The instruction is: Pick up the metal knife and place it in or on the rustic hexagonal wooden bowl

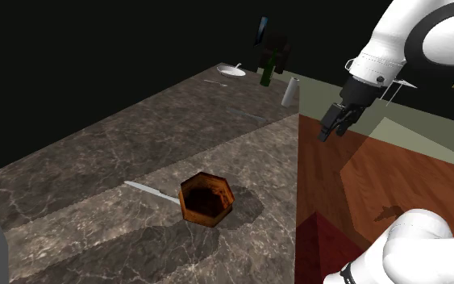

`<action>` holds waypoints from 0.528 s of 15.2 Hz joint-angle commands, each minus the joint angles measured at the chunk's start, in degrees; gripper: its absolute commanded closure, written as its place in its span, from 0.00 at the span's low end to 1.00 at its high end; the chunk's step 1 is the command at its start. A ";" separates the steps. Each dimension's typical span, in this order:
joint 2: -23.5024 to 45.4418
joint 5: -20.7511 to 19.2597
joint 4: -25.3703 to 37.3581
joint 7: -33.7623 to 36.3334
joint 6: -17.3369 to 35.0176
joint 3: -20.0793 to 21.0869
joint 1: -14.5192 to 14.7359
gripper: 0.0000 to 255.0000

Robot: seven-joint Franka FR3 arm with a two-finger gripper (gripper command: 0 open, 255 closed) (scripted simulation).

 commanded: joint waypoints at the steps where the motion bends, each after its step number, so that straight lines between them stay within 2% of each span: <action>1: 0.00 0.00 0.00 0.00 0.00 0.00 0.00 0.00; 8: 13.09 1.66 3.36 -0.17 7.55 4.13 2.63 0.00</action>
